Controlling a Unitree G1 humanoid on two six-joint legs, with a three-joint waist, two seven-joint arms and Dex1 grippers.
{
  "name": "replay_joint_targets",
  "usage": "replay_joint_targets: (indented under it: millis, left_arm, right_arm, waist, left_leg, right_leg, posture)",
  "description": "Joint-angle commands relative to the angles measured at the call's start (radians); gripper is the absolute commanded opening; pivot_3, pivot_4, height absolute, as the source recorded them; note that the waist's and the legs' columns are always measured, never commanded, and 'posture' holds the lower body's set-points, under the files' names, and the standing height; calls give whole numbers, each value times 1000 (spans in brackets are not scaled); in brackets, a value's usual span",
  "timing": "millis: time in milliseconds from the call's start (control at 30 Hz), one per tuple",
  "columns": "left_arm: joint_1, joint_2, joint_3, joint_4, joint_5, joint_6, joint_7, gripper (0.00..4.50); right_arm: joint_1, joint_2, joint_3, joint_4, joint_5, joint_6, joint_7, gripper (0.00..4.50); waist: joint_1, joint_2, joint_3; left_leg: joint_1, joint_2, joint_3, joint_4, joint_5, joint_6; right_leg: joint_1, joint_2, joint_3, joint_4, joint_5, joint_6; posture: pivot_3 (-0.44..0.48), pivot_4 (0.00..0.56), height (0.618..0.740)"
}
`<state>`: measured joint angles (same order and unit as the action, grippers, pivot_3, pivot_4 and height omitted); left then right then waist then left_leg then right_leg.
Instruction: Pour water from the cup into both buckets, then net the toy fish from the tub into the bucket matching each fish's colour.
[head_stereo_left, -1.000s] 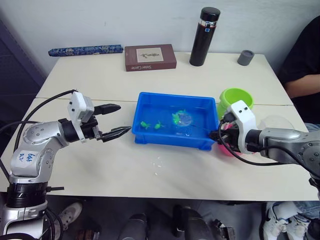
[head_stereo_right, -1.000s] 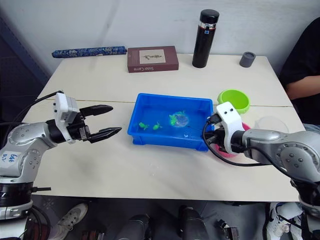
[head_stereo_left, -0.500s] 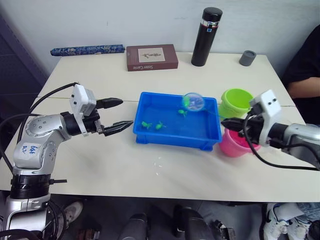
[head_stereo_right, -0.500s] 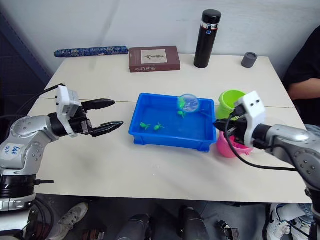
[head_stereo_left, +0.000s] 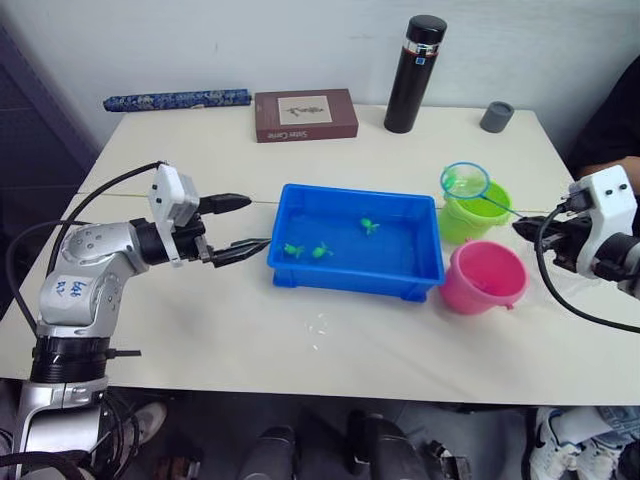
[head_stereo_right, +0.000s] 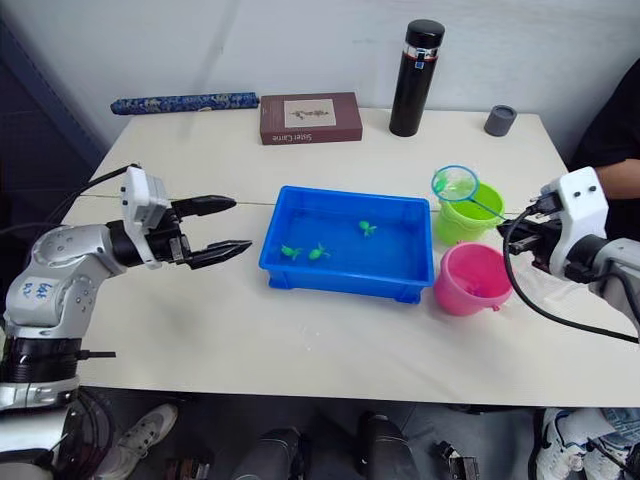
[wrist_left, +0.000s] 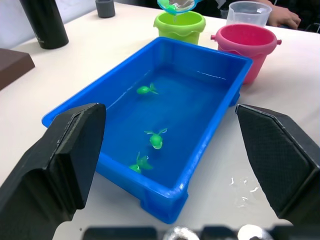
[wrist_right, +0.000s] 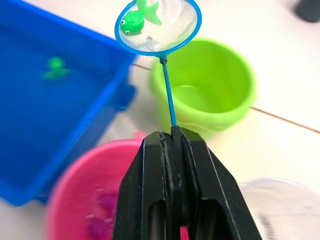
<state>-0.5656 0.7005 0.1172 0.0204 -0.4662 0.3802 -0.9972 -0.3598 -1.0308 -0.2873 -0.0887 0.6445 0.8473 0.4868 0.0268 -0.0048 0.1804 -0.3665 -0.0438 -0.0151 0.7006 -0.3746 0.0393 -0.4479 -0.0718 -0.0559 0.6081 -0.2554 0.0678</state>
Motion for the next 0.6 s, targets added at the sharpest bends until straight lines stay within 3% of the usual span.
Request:
replay_joint_targets:
  millis: [33, 433, 600]
  left_arm:
    - [-49, -19, -2, 31, 24, -55, 9, 4472]
    - [-93, -51, -10, 76, 31, -76, -15, 4472]
    - [-97, -53, -12, 85, 36, -80, -24, 4472]
  right_arm:
    - [-17, -12, -36, 14, -73, -48, -8, 0]
    - [28, -20, 14, -19, -326, -217, -15, 0]
    - [66, -45, 108, -44, -555, -417, -54, 0]
  waist:
    - [0, 0, 0]
    - [-2, 1, 0]
    - [-1, 1, 0]
  left_leg:
    - [0, 0, 0, 0, 0, 0]
    - [0, 0, 1, 1, 1, -1]
    - [1, -1, 0, 1, 1, -2]
  right_leg:
    - [0, 0, 0, 0, 0, 0]
    - [0, 0, 0, 2, 0, 0]
    - [0, 0, 0, 3, 0, 0]
  posture:
    - [0, 150, 739]
    - [0, 150, 739]
    - [0, 150, 739]
